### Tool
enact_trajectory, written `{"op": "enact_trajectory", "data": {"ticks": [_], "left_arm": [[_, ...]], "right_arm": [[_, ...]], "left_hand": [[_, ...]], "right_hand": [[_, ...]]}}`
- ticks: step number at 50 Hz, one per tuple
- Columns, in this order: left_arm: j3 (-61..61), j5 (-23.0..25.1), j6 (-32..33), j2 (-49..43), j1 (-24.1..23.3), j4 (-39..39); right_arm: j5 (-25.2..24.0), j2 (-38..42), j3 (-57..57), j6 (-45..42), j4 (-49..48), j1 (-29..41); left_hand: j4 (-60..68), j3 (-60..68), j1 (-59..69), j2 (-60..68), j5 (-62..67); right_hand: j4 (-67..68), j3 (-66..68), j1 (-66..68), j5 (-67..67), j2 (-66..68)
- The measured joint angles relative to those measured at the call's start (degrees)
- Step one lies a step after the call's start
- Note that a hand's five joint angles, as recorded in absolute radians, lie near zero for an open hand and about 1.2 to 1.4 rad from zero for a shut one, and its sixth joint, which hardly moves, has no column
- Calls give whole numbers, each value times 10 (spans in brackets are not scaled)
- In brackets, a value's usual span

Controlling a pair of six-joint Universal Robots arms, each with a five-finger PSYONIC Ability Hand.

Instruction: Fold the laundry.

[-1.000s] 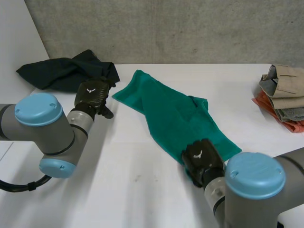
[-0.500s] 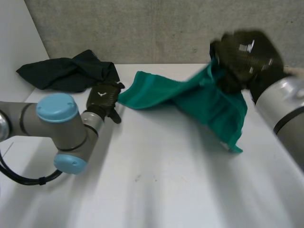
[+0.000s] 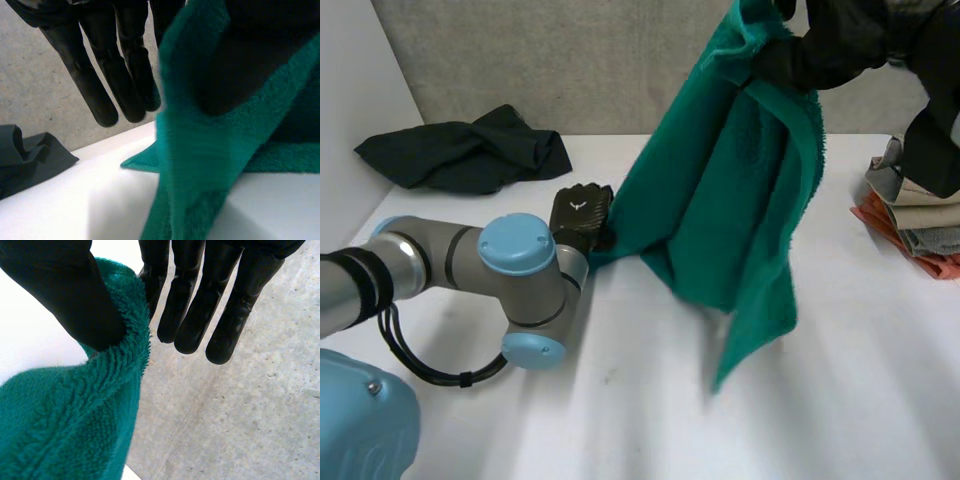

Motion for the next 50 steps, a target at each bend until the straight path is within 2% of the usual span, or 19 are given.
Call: {"op": "enact_trajectory", "data": {"ticks": [5, 10, 13, 19, 21, 22, 23, 25, 28, 32, 34, 35, 36, 38, 40, 45, 50], "left_arm": [[1, -1, 1, -4, 5, -3], [-36, -1, 18, 41, 27, -10], [-118, 4, 74, 151, 71, -17], [-218, 13, 179, 292, 100, -24], [-218, 13, 179, 292, 100, -24], [-269, 30, 253, 365, 106, -33], [-269, 30, 253, 365, 106, -33], [-292, 54, 303, 394, 107, -41], [-284, 74, 323, 380, 106, -42], [-201, 94, 338, 295, 106, -35], [-189, 95, 338, 285, 107, -34], [-126, 96, 339, 240, 107, -28], [-68, 97, 341, 207, 108, -20], [-39, 97, 343, 191, 108, -16], [72, 97, 349, 137, 108, 3], [205, 84, 362, 118, 104, 59], [212, 73, 366, 148, 95, 96]], "right_arm": [[0, -2, 1, -3, 18, -3], [-3, 14, 24, -21, 41, -26], [-4, 52, 54, -71, 50, -69], [-2, 118, 84, -167, 56, -119], [-2, 118, 84, -167, 56, -119], [2, 168, 90, -216, 58, -129], [2, 168, 90, -216, 58, -129], [7, 223, 81, -248, 50, -129], [14, 255, 63, -256, 33, -127], [57, 328, -8, -261, -54, -120], [62, 333, -15, -261, -65, -120], [69, 341, -27, -261, -81, -119], [107, 371, -87, -263, -171, -117], [115, 376, -101, -263, -192, -117], [136, 388, -159, -268, -282, -116], [131, 386, -212, -276, -364, -116], [89, 360, -205, -280, -373, -116]], "left_hand": [[41, 41, 0, 36, 20], [43, 42, 0, 37, 20], [43, 43, 0, 38, 20], [43, 43, 0, 38, 20], [43, 43, 0, 38, 20], [43, 43, 0, 38, 20], [43, 43, 0, 38, 20], [44, 43, 0, 38, 20], [44, 44, 0, 38, 20], [44, 44, 0, 39, 20], [44, 44, 0, 39, 20], [44, 45, 0, 39, 20], [44, 45, 0, 39, 20], [44, 45, 0, 39, 20], [44, 45, 0, 39, 20], [44, 45, 0, 39, 20], [46, 45, 0, 40, 20]], "right_hand": [[0, 0, 0, 0, 0], [0, 0, 8, 0, 0], [0, 0, 8, 0, 0], [0, 0, 8, 0, 0], [0, 0, 8, 0, 0], [0, 0, 8, 0, 0], [0, 0, 8, 0, 0], [0, 0, 8, 0, 0], [0, 0, 8, 0, 1], [0, 0, 8, 0, 8], [0, 0, 8, 0, 8], [0, 0, 8, 0, 8], [0, 0, 8, 0, 8], [0, 0, 8, 0, 8], [0, 0, 8, 0, 8], [0, 0, 8, 0, 8], [0, 0, 8, 0, 8]]}}
